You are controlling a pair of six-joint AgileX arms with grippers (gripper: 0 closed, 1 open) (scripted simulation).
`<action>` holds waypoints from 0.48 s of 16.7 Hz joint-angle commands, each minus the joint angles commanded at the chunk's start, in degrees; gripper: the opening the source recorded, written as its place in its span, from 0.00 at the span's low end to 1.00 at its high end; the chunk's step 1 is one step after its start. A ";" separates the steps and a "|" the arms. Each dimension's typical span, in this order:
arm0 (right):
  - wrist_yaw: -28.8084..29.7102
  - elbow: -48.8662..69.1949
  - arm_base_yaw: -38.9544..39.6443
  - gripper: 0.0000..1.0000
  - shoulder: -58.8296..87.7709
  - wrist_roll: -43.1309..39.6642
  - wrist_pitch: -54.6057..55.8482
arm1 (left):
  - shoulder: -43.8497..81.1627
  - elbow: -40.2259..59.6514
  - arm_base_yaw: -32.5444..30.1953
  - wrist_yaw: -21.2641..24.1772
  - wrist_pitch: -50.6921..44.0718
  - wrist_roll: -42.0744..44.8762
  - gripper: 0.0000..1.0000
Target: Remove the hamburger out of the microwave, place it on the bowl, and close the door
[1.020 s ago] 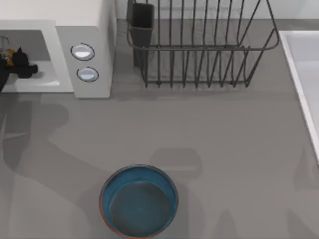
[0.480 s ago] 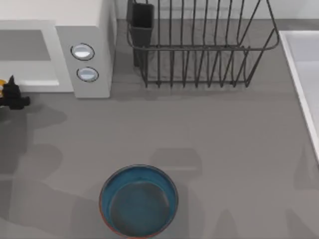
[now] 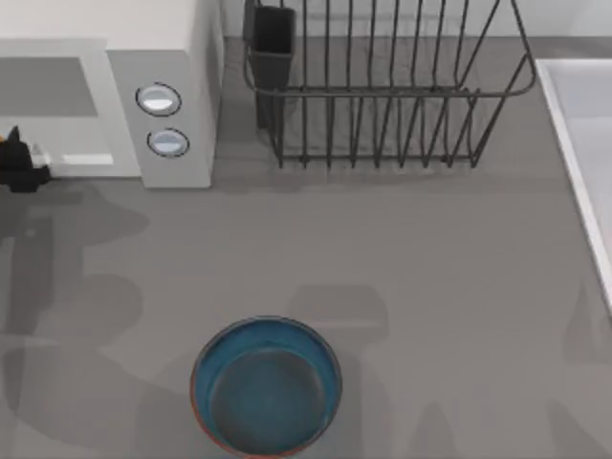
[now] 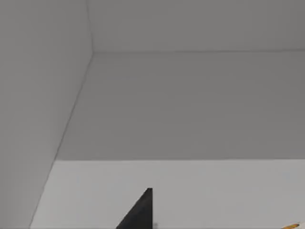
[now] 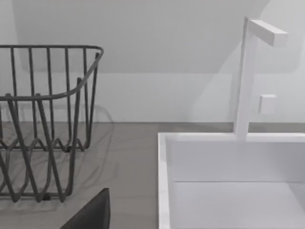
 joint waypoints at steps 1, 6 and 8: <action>0.00 0.00 0.00 1.00 0.00 0.00 0.00 | -2.84 0.08 0.00 -0.04 -3.03 0.01 0.00; 0.00 0.00 0.00 1.00 0.00 0.00 0.00 | -14.92 0.72 0.06 -0.16 -15.87 0.08 0.00; 0.00 0.00 0.00 1.00 0.00 0.00 0.00 | -16.01 0.80 0.07 -0.17 -16.99 0.09 0.00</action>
